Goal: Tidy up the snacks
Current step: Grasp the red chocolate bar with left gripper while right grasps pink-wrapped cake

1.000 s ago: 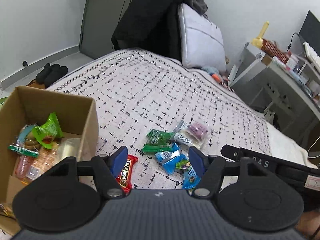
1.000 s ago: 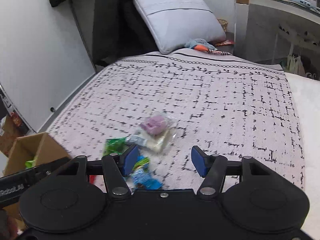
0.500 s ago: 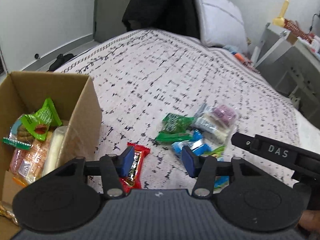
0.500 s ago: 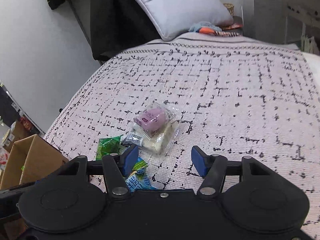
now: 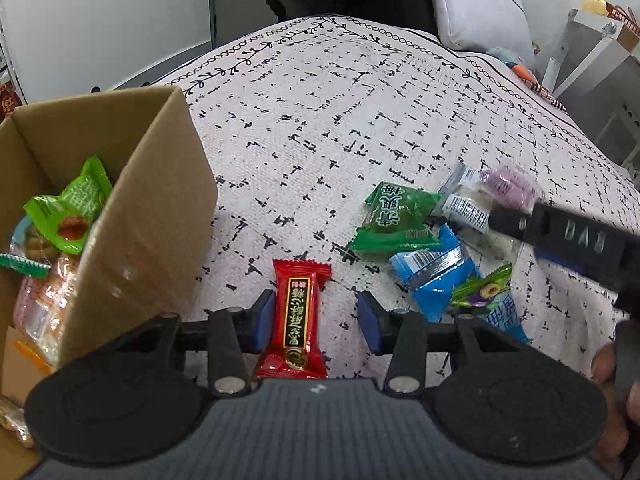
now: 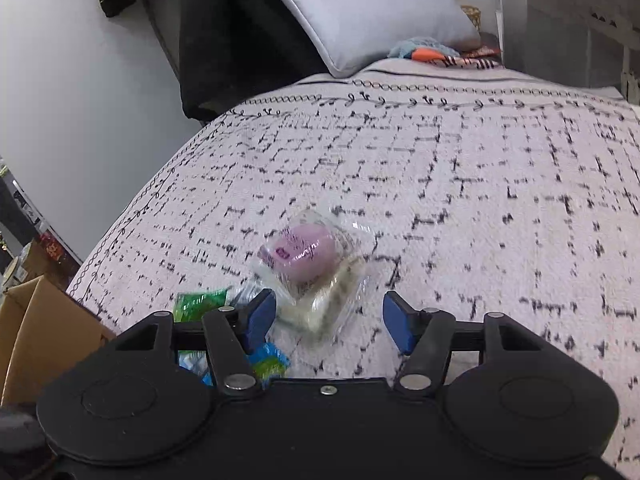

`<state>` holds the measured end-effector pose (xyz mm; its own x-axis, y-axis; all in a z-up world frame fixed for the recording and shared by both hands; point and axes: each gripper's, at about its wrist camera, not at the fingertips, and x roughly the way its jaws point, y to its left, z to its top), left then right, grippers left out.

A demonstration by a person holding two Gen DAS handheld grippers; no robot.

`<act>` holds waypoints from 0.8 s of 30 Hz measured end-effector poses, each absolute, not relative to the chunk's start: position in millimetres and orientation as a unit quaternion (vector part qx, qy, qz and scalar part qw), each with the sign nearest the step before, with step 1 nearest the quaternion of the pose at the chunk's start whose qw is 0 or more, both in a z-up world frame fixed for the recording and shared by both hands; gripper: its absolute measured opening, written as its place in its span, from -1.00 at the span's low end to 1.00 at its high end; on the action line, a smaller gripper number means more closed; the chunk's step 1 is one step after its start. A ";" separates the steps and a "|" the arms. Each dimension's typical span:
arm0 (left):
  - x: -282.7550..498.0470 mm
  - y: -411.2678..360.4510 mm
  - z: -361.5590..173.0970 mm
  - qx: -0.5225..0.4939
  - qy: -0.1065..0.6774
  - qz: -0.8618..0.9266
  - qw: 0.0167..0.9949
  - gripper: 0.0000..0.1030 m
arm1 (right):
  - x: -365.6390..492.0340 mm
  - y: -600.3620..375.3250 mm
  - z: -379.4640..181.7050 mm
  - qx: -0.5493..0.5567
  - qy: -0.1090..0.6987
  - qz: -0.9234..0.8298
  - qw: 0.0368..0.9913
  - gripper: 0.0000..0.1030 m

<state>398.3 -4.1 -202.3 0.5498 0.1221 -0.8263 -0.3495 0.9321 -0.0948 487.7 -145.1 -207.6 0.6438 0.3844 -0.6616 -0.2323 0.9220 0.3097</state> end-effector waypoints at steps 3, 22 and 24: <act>397.6 -2.2 -201.1 -0.131 0.455 0.134 0.871 -0.44 | 492.4 -143.5 -205.2 0.099 0.374 0.172 0.906 0.20; 383.0 1.0 -192.7 -0.163 0.449 0.110 0.872 -0.63 | 522.4 -134.0 -199.0 0.090 0.355 0.140 0.920 0.56; 383.5 1.4 -193.1 -0.166 0.449 0.109 0.871 -0.63 | 527.5 -132.9 -202.2 0.089 0.360 0.133 0.919 0.48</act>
<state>383.5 1.4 -193.1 0.5730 0.0414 -0.8185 -0.3394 0.9210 -0.1911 527.5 -132.9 -202.2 0.7050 0.3085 -0.6386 -0.1800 0.9488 0.2597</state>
